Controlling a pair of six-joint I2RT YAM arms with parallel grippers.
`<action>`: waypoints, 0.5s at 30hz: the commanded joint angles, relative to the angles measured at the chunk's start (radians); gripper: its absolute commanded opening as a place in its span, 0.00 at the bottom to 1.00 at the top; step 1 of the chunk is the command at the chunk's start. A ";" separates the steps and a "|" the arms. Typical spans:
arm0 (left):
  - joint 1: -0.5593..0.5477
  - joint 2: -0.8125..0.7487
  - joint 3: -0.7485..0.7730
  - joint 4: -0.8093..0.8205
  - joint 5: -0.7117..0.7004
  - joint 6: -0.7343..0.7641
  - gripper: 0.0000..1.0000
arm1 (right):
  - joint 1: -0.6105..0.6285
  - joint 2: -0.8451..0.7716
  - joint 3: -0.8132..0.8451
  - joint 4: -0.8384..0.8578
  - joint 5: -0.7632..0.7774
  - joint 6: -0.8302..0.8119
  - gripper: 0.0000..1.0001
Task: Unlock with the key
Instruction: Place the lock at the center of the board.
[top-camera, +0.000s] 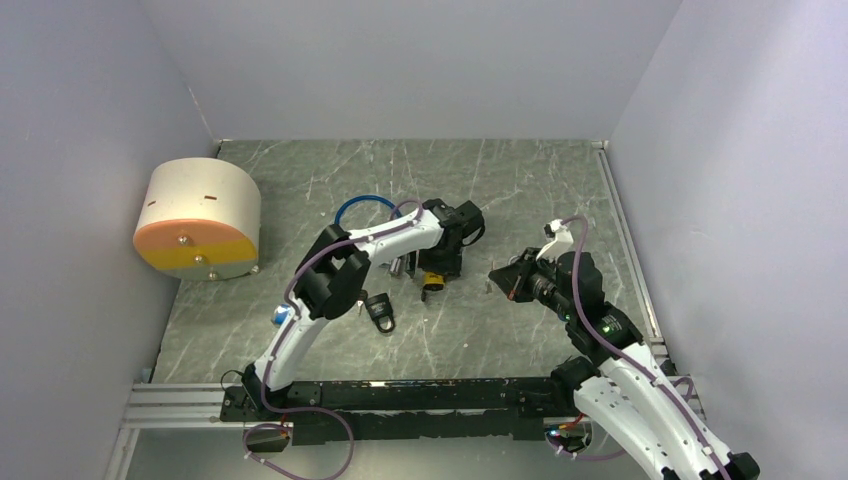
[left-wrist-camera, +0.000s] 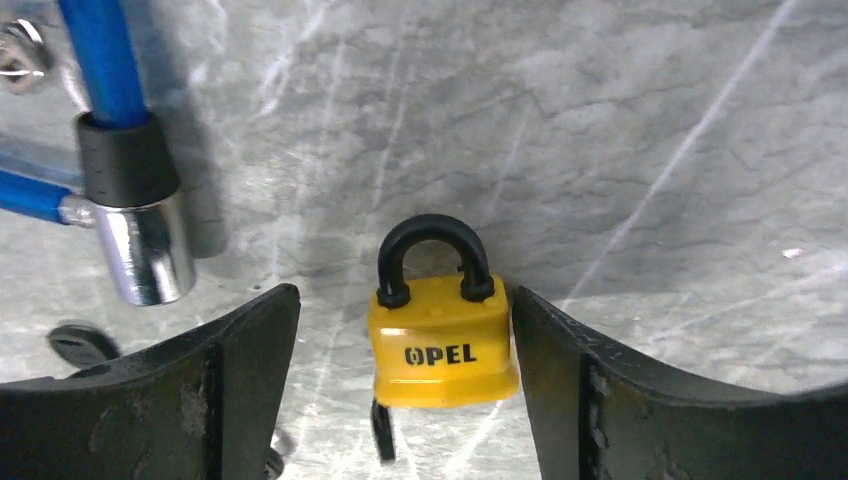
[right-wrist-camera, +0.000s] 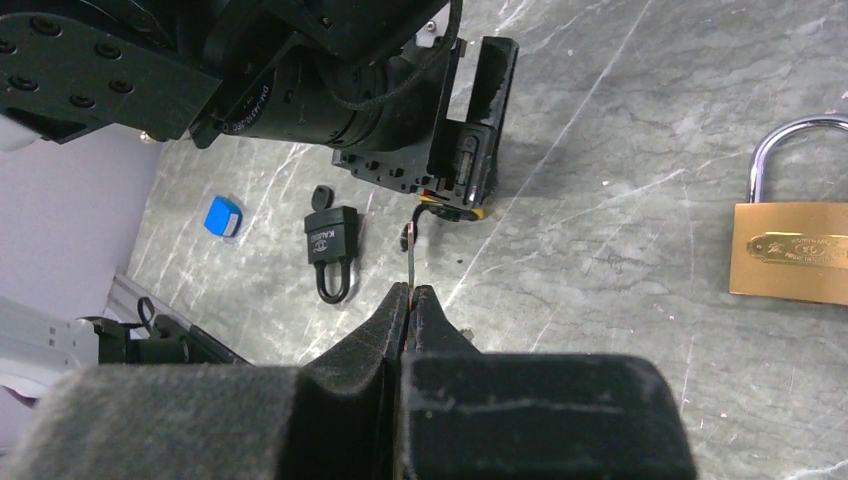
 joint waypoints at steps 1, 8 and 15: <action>0.000 -0.079 -0.051 0.105 0.101 0.034 0.86 | -0.004 -0.007 0.006 0.017 0.010 0.004 0.00; 0.055 -0.192 -0.248 0.278 0.257 -0.005 0.87 | -0.003 -0.004 -0.001 0.022 0.002 0.007 0.00; 0.097 -0.192 -0.311 0.323 0.371 -0.100 0.72 | -0.002 0.025 -0.004 0.038 -0.014 0.000 0.00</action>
